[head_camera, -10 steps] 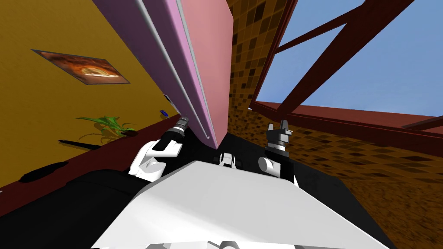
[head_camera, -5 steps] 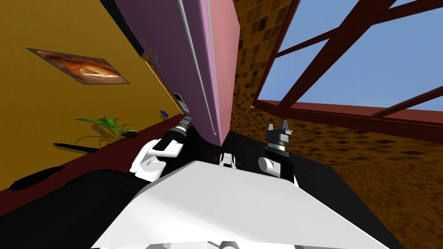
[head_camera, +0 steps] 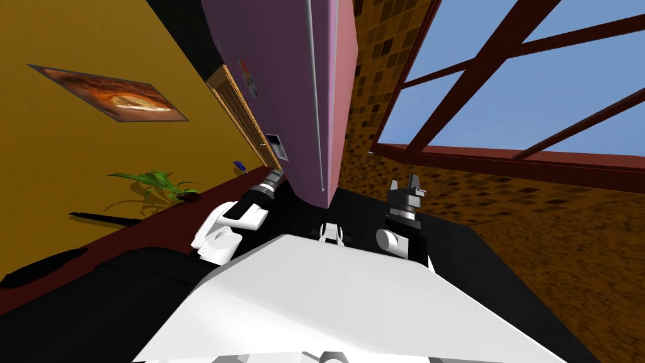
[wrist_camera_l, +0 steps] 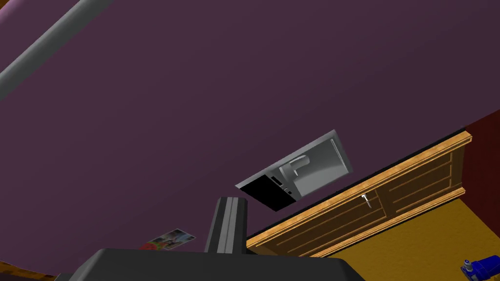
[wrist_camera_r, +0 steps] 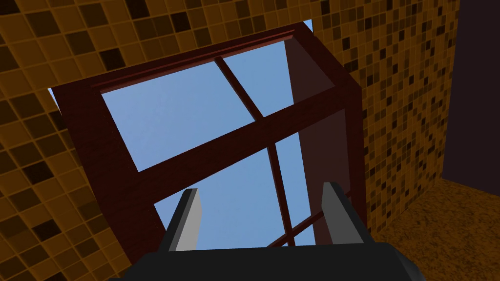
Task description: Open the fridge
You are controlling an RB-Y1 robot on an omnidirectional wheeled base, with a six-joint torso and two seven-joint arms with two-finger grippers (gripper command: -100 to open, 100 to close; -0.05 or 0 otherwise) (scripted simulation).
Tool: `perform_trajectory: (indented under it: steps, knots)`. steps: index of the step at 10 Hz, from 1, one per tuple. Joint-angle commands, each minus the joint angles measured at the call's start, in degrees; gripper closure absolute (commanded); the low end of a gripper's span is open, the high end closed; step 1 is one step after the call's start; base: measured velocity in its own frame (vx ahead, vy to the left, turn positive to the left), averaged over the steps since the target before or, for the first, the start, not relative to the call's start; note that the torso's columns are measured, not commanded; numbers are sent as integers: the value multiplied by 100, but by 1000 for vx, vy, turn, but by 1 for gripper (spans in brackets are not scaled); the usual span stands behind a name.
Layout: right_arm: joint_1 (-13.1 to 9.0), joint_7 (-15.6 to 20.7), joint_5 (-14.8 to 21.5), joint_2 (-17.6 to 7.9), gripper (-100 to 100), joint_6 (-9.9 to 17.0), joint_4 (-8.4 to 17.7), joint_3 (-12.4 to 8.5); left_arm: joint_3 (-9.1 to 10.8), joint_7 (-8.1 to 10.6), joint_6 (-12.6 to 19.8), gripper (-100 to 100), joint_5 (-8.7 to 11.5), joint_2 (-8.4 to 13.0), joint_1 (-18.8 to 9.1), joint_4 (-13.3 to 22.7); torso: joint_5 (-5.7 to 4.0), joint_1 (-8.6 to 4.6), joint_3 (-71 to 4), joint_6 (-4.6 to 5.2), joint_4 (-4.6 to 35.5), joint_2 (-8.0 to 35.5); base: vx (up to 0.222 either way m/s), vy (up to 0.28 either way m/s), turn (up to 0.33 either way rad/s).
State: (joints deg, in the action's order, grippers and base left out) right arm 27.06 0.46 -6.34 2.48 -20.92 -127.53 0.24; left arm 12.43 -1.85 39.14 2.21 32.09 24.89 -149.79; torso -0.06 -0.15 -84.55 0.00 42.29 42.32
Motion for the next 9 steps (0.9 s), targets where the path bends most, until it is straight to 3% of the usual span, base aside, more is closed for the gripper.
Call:
perform_trajectory:
  steps: [1, 9]
  knots:
    - [2, 0, 0, 1, 0, 0, 0, 1, -14, -12, -53, -100, -12, -9, -23, 209, -6, -32, -17, 0, -7, -34, -20, 17, -6]
    - [3, 0, 0, 3, 0, -1, -1, 2, -114, -143, -554, -100, -225, -177, -341, 1208, 5, 15, 1, 0, 0, 0, 23, -43, -26]
